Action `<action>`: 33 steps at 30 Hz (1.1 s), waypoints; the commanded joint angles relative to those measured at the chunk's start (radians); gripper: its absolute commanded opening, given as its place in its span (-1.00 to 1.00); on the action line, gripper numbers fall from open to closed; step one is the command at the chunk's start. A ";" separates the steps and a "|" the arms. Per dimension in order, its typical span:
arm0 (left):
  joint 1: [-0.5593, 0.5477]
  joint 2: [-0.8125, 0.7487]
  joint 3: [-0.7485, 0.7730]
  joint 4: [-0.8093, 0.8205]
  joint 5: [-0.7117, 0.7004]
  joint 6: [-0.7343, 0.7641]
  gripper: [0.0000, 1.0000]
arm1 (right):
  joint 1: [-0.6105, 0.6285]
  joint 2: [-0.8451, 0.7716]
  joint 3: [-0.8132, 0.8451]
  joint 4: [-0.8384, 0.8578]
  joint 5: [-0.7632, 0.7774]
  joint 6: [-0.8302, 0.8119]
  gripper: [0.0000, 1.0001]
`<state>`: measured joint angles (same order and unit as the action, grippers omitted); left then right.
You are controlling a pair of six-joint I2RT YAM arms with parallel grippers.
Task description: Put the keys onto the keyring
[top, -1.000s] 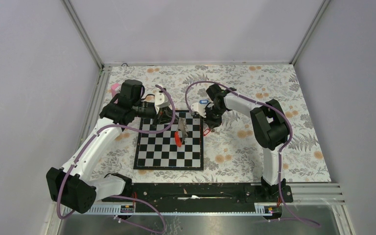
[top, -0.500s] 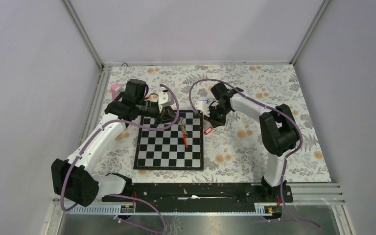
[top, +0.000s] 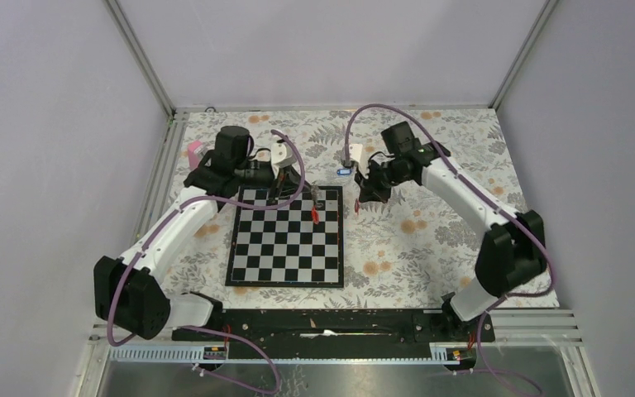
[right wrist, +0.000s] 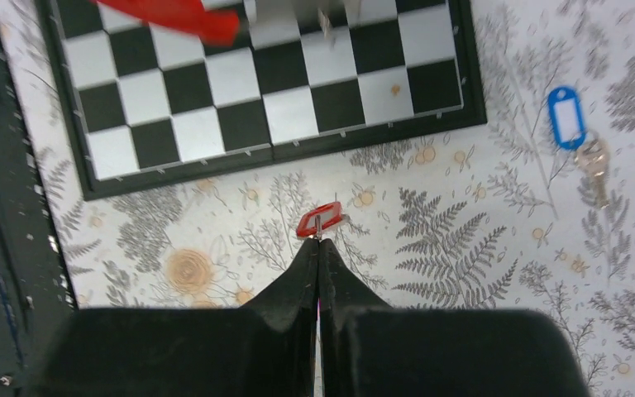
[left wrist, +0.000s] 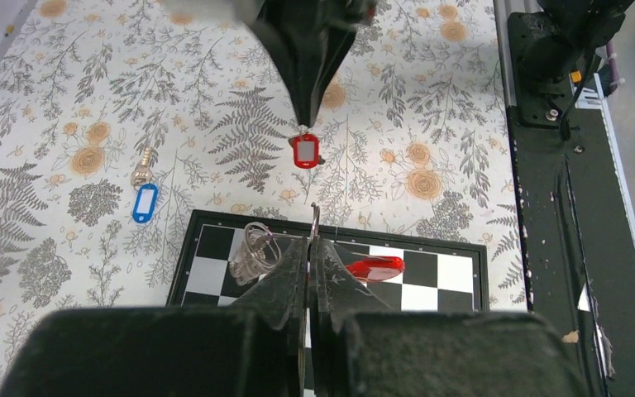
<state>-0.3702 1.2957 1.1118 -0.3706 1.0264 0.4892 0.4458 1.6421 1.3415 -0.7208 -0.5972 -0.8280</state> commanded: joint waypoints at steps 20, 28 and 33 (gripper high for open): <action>-0.181 0.070 0.143 -0.097 0.064 0.301 -1.00 | 0.041 -0.334 -0.061 0.066 -0.290 0.279 -1.00; -0.205 0.064 0.116 -0.099 0.141 0.222 -1.00 | 0.087 -0.381 -0.084 0.139 -0.184 0.235 -1.00; -0.211 0.057 0.093 -0.045 0.160 0.132 -1.00 | 0.119 -0.388 -0.103 0.166 -0.145 0.214 -1.00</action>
<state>-0.5751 1.3720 1.2034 -0.4793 1.1061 0.6987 0.5358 1.2846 1.2491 -0.6132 -0.7929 -0.5785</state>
